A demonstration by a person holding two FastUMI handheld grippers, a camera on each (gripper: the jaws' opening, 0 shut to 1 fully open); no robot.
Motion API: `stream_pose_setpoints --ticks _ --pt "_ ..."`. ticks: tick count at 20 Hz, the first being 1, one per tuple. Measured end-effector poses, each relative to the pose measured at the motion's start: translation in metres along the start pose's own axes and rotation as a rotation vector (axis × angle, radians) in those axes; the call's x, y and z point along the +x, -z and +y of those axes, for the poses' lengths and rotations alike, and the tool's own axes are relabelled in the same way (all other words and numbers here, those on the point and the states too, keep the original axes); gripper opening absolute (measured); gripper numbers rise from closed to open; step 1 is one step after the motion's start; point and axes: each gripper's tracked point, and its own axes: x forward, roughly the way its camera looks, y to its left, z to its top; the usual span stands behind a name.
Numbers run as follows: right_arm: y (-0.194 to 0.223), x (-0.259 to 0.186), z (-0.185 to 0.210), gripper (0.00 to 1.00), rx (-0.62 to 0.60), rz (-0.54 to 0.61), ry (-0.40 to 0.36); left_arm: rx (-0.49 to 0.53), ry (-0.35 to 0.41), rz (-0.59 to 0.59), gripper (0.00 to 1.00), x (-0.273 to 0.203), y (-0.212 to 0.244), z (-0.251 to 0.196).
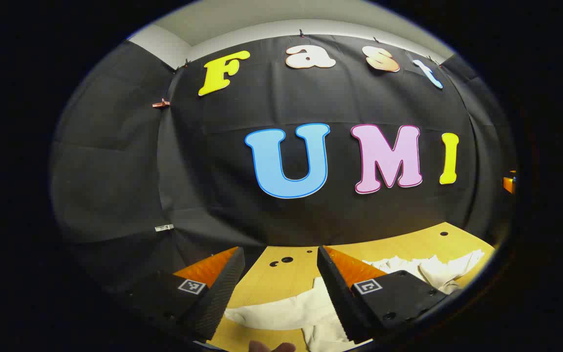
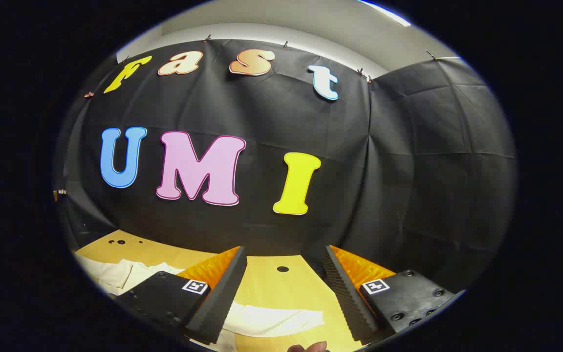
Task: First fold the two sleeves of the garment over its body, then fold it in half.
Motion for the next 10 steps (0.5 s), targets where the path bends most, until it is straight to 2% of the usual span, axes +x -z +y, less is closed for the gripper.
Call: stream_pose_setpoints --ticks 1,10 --pt "0.0017 0.0007 -0.0004 0.97 -0.002 0.003 0.001 -0.001 0.000 0.004 0.94 0.0001 0.0009 0.0002" --pt "0.0054 0.0054 -0.0012 0.97 -0.009 0.026 0.004 0.004 -0.004 0.020 0.94 0.0026 -0.0004 -0.0009"
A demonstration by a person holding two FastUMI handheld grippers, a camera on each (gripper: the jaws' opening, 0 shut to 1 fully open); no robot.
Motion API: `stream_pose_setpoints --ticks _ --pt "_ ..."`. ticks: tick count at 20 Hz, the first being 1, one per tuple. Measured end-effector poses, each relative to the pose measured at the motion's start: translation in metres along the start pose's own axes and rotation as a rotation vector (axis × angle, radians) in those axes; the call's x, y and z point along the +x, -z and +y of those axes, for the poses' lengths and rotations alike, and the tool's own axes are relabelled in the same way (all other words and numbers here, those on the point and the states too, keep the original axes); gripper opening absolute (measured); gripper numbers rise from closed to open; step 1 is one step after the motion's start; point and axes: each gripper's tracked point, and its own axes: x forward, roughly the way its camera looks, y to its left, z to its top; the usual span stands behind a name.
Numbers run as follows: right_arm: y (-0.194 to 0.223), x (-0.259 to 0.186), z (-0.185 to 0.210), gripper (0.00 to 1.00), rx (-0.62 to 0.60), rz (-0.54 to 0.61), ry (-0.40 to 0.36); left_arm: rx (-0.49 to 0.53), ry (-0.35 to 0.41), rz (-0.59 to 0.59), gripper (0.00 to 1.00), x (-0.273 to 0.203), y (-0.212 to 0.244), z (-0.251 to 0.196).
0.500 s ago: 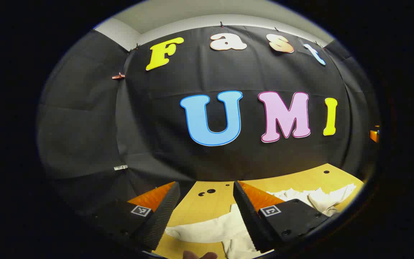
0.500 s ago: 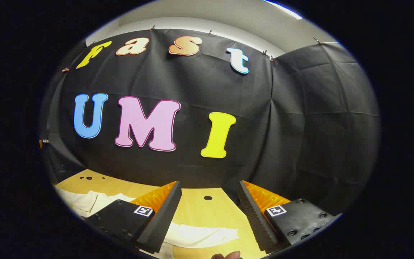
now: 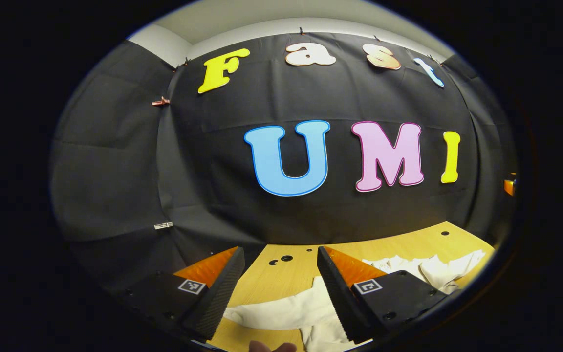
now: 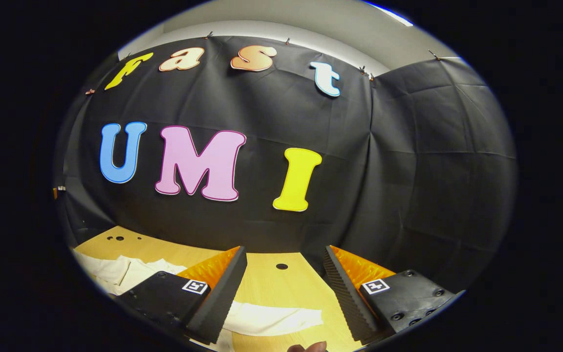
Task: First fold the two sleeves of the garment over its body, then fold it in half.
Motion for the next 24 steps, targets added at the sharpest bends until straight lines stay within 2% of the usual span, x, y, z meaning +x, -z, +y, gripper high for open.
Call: stream_pose_setpoints --ticks 8,11,15,21,24 --pt "0.008 0.003 -0.003 0.97 -0.008 0.021 0.008 0.008 0.008 0.011 0.94 -0.001 -0.001 -0.002" --pt "0.025 0.010 -0.010 0.97 -0.015 0.054 0.025 0.007 0.014 0.017 0.94 -0.002 0.000 -0.003" --pt "0.084 0.013 -0.027 0.97 0.005 0.181 0.048 0.013 0.024 0.042 0.94 -0.003 0.004 -0.004" --pt "0.200 0.051 -0.050 0.97 0.068 0.412 0.065 0.004 0.028 0.100 0.94 -0.002 0.020 -0.020" --pt "0.253 0.066 -0.062 0.97 0.050 0.518 0.073 -0.007 0.021 0.127 0.94 0.000 0.028 -0.028"
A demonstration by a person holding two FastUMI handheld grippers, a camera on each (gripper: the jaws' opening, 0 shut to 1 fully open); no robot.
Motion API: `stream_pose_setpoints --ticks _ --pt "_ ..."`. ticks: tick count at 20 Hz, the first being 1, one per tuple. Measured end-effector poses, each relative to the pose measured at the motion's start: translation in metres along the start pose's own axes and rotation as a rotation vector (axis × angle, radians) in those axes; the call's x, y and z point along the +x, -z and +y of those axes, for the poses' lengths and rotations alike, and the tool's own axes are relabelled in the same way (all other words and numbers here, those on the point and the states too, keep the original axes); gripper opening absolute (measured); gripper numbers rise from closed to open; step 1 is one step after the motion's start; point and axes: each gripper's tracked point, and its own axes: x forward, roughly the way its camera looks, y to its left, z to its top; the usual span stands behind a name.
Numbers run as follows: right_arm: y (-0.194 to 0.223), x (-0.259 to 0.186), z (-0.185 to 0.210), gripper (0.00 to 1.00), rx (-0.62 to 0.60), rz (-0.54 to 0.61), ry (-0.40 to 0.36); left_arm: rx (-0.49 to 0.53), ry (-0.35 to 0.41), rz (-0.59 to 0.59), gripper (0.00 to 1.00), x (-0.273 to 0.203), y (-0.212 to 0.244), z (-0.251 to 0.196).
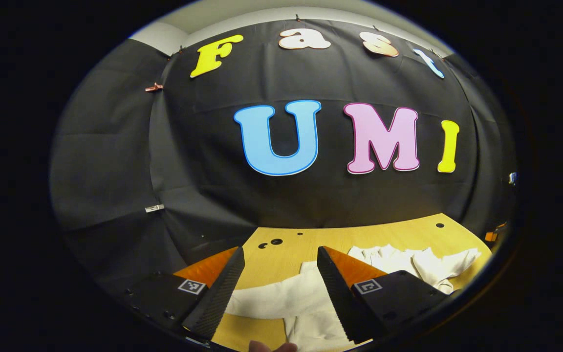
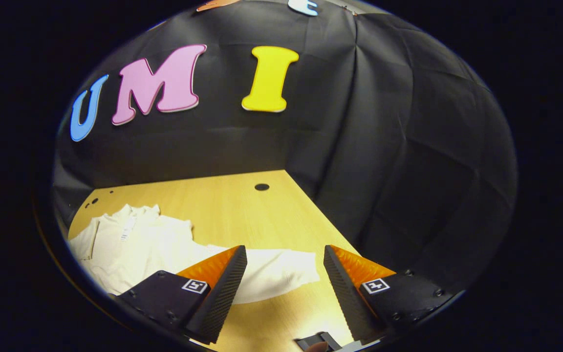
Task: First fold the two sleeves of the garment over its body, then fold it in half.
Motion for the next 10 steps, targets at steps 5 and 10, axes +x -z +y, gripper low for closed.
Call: stream_pose_setpoints --ticks 5,10 --pt "0.048 0.060 -0.009 0.96 -0.014 0.143 0.009 0.006 -0.028 0.053 0.94 0.002 0.020 -0.003" --pt "0.076 0.095 -0.020 0.97 0.009 0.239 0.023 0.028 -0.063 0.091 0.94 0.001 0.031 0.001"
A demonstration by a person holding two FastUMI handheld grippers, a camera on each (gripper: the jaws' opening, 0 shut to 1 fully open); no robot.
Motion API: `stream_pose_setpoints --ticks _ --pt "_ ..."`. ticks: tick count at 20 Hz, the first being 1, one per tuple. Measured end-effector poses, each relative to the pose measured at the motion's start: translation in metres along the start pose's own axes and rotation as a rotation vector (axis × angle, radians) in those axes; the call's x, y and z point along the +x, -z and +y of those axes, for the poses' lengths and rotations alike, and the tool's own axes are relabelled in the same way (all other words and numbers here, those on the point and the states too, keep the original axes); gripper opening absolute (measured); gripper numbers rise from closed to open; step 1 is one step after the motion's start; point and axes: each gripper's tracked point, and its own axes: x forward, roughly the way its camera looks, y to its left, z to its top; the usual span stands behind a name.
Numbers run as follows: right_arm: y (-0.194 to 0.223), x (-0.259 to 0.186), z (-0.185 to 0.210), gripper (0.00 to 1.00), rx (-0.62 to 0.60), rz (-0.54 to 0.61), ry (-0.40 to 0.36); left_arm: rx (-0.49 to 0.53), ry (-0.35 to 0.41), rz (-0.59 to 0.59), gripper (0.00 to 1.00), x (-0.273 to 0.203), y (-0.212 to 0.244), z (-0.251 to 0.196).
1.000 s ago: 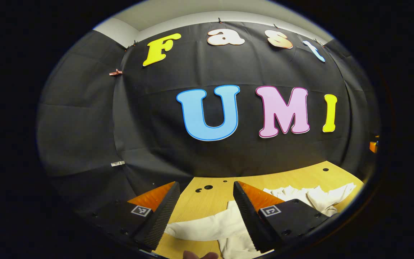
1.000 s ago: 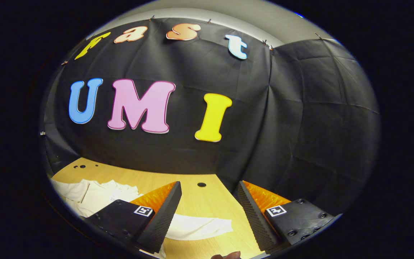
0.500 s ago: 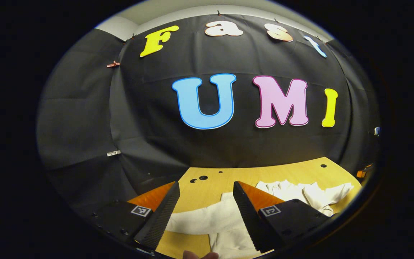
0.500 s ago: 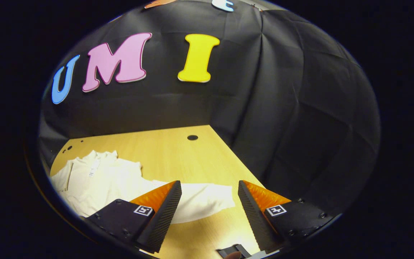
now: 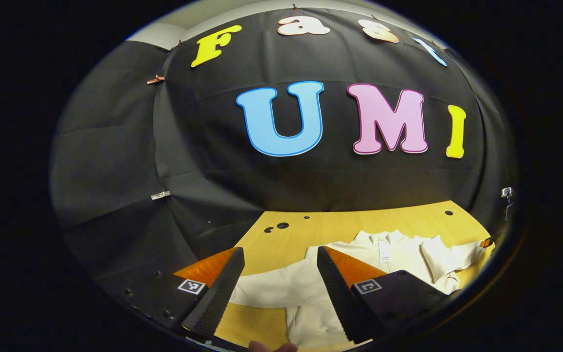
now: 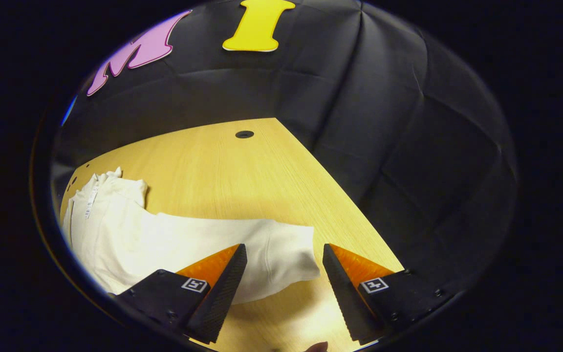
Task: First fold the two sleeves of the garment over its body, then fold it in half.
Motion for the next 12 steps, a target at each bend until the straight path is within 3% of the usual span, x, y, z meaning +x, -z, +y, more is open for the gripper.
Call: stream_pose_setpoints --ticks 4,5,7,10,12 --pt "0.024 0.017 0.005 0.96 0.026 0.088 -0.033 -0.013 -0.023 0.018 0.97 0.000 0.006 0.003" --pt "0.018 0.018 0.009 0.95 0.062 0.062 -0.049 -0.014 -0.028 0.022 0.97 0.000 0.009 0.003" --pt "0.020 0.018 0.014 0.77 0.069 0.062 -0.079 -0.012 -0.040 0.030 0.94 0.001 0.013 0.006" --pt "0.023 0.010 0.025 0.23 0.099 0.091 -0.126 -0.012 -0.047 0.037 0.94 0.005 0.016 0.012" --pt "0.014 0.003 0.032 0.12 0.168 0.080 -0.128 -0.017 -0.046 0.038 0.94 0.008 0.016 0.014"
